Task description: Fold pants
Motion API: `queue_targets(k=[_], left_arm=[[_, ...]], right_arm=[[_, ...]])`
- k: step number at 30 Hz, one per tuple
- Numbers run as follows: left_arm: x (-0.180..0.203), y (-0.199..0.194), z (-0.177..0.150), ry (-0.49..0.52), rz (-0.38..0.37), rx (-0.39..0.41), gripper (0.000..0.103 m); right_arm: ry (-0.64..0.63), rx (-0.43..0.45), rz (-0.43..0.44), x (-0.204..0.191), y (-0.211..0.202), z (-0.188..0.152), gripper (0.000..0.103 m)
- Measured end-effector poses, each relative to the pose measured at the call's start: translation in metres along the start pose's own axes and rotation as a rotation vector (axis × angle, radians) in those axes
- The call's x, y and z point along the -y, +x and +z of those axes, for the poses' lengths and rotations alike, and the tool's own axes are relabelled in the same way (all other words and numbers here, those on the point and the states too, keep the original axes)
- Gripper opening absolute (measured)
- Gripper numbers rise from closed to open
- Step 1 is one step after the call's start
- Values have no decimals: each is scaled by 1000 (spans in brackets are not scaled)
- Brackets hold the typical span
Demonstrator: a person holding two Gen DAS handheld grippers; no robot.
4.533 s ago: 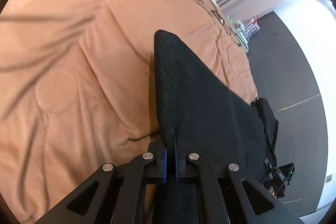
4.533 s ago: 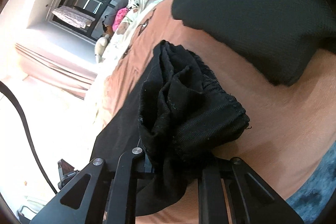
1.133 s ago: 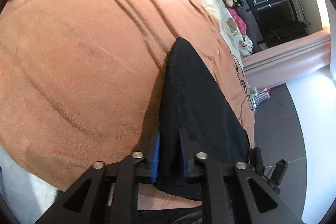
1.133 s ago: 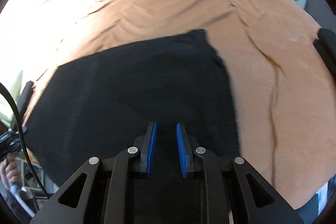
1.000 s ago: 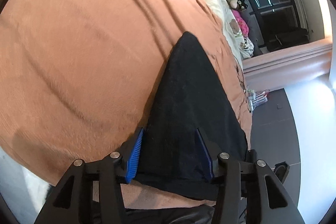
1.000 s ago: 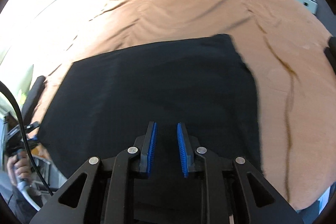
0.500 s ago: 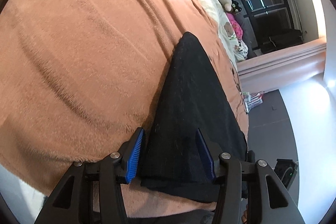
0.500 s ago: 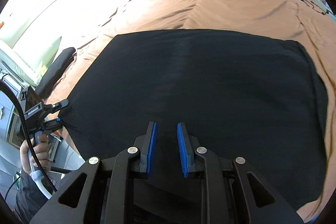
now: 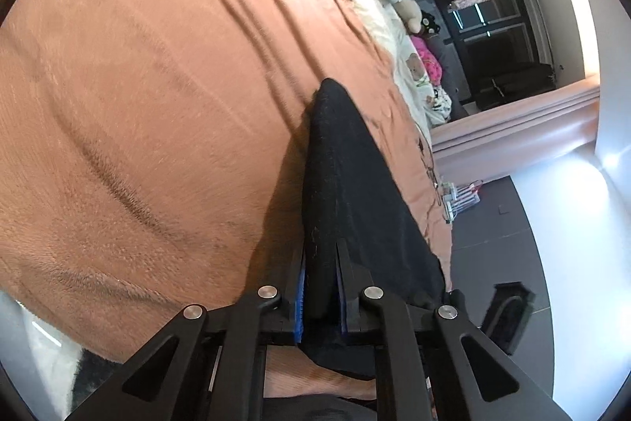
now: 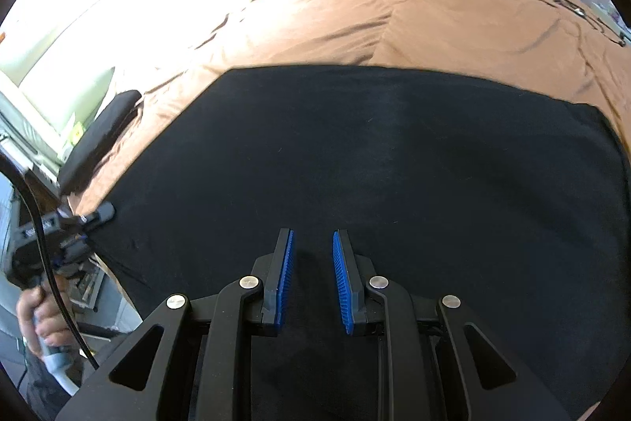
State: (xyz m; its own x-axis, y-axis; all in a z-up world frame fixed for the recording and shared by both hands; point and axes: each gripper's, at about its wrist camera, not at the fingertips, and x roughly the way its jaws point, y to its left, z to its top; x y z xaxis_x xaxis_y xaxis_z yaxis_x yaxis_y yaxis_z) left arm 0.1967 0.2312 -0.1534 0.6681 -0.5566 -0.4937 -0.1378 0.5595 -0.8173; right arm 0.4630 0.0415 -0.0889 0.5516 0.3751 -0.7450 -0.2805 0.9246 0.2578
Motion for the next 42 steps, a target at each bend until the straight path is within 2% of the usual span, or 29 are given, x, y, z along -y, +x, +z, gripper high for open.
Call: queue_targets(k=[4, 13, 17, 25, 30, 38, 42], left_arm=[[5, -4, 1, 19, 2, 2, 13], [7, -3, 5, 15, -27, -5, 13], [6, -2, 6, 20, -18, -8, 13], [-4, 4, 8, -19, -9, -27, 13], [-7, 16, 6, -35, 14, -44, 31], [-14, 38, 6, -75, 21, -61, 31], [-16, 40, 8, -86, 20, -51, 18]], right_arm=[[-24, -41, -22, -10, 12, -15, 18], [-52, -81, 26, -23, 0, -48, 18], [-29, -93, 10, -14, -4, -26, 18], [15, -102, -32, -6, 15, 2, 18], [79, -79, -100, 17, 13, 20, 18], [125, -93, -121, 39, 42, 54, 18], [136, -95, -123, 40, 47, 67, 18]])
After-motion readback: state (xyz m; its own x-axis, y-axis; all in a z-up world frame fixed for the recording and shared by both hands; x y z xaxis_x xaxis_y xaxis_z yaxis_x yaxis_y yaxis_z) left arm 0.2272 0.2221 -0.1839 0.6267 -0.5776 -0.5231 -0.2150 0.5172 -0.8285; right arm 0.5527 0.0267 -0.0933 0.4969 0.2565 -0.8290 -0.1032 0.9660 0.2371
